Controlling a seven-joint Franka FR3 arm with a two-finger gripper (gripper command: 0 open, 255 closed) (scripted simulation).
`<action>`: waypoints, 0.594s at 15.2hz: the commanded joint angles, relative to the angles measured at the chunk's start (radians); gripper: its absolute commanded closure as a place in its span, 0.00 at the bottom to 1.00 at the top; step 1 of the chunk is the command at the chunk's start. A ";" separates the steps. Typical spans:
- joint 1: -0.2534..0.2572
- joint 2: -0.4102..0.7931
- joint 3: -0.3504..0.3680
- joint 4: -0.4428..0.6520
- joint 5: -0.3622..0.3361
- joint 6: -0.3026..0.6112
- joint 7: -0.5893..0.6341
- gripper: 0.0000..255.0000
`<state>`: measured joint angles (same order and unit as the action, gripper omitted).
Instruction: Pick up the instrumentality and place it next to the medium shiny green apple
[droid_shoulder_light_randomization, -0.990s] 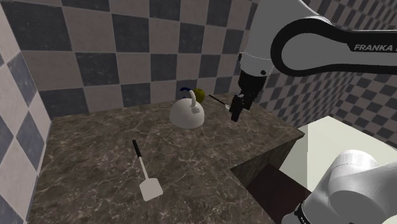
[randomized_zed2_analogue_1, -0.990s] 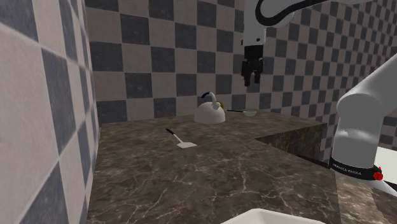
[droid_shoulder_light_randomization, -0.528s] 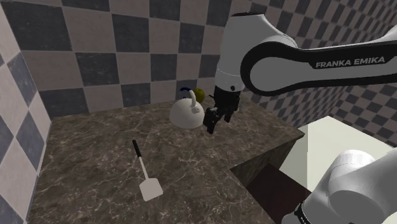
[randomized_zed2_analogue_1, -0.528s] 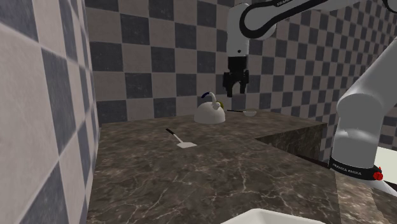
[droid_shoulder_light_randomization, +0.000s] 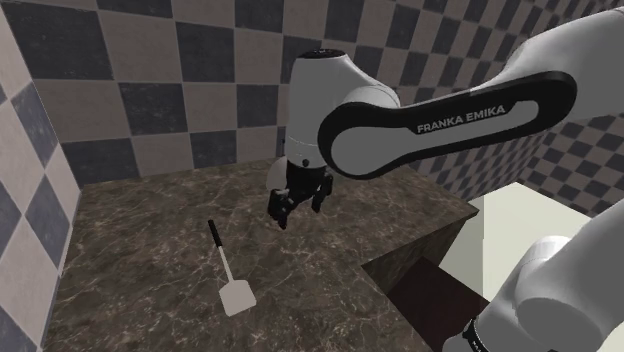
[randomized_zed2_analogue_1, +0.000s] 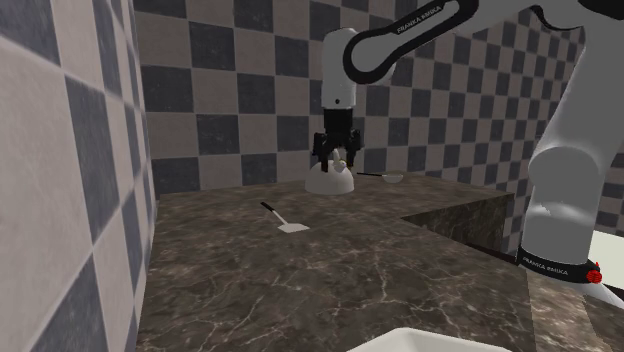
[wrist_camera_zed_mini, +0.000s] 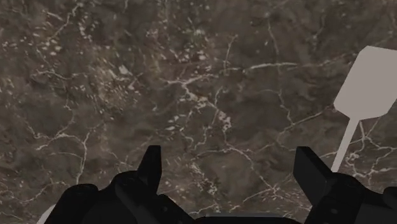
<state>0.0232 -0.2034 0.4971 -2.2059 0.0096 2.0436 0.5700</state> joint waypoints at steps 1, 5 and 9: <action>0.001 0.075 0.032 0.043 -0.028 0.028 0.077 0.00; 0.014 0.244 0.070 0.152 -0.117 0.066 0.223 0.00; 0.059 0.417 0.073 0.286 -0.216 0.080 0.360 0.00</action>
<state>0.0673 0.1564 0.5719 -1.9649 -0.1730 2.1194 0.8895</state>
